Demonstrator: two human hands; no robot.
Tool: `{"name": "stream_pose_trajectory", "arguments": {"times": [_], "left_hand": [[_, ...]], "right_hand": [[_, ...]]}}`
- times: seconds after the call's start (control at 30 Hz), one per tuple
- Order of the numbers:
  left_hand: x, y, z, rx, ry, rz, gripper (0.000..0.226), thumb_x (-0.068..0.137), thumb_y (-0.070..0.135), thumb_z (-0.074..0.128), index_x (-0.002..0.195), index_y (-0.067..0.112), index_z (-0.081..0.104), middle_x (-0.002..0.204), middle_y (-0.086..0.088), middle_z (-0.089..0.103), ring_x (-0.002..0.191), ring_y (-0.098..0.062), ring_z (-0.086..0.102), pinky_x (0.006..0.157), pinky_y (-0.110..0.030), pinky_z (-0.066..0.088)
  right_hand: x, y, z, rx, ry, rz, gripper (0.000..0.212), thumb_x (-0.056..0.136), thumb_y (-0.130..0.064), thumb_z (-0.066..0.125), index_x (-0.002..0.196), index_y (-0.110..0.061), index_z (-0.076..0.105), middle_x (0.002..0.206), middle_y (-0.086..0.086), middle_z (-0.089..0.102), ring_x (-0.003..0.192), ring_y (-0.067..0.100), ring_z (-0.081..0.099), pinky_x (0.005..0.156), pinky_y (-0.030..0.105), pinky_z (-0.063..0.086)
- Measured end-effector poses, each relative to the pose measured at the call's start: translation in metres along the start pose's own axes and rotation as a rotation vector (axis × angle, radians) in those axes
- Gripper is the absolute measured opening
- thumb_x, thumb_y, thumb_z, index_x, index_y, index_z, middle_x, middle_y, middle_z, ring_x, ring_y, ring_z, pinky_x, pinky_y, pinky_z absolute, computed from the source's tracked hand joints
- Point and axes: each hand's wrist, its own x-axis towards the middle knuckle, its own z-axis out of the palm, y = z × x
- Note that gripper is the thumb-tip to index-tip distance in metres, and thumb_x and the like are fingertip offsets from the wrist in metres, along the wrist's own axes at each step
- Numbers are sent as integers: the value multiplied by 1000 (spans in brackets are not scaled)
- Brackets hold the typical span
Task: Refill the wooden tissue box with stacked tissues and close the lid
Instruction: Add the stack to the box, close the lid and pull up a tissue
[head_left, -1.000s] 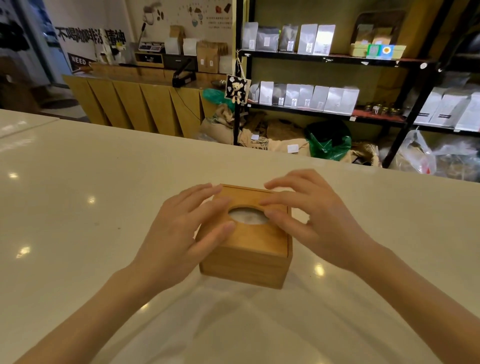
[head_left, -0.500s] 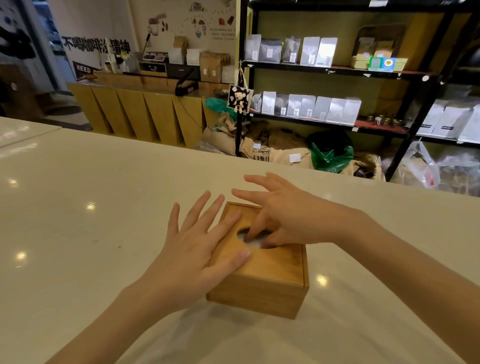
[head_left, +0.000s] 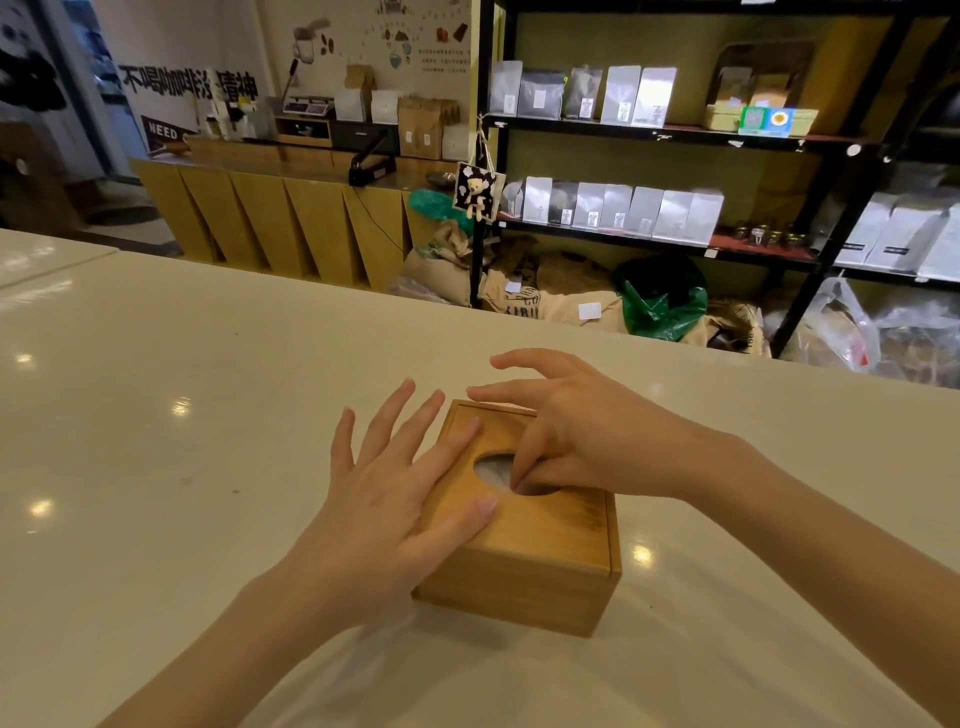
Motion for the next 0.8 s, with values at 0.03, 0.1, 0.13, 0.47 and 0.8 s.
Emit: {"name": "stream_pose_trajectory", "arguments": {"times": [0.03, 0.1, 0.13, 0.47, 0.8], "left_hand": [[0, 0, 0, 5, 5, 2, 80, 53, 84, -15, 128, 59, -4, 154, 20, -9, 131, 5, -33, 106, -35, -28], [0, 0, 0, 9, 9, 4, 81, 53, 84, -16, 128, 58, -3, 154, 20, -9, 131, 5, -33, 106, -35, -28], [0, 0, 0, 3, 12, 5, 82, 53, 85, -15, 129, 57, -2, 154, 19, -8, 131, 5, -33, 106, -34, -28], [1, 0, 0, 10, 19, 34, 90, 57, 83, -14, 138, 50, 3, 154, 19, -7, 128, 8, -34, 104, -27, -29], [13, 1, -14, 38, -50, 118, 82, 64, 80, 11, 137, 45, 25, 153, 21, -7, 120, 14, -35, 103, -26, -26]], "right_hand": [[-1, 0, -1, 6, 10, 3, 14, 82, -36, 62, 84, -33, 76, 147, -17, 35, 138, 8, 6, 109, 28, 9], [-4, -2, -2, 15, 33, -5, 15, 82, -35, 62, 84, -32, 76, 145, -16, 39, 136, 7, 9, 107, 26, 11], [-5, -2, -4, 20, 48, -10, 15, 82, -35, 62, 84, -31, 76, 143, -16, 41, 135, 6, 11, 106, 25, 13], [-16, -18, -10, -96, 197, -85, 17, 81, -28, 54, 82, -22, 70, 105, -1, 68, 114, 21, 53, 92, 32, 33], [-34, -14, -7, 99, 230, 257, 53, 81, -59, 45, 127, -32, 48, 127, -14, 51, 110, -3, 36, 94, 20, 35]]}}
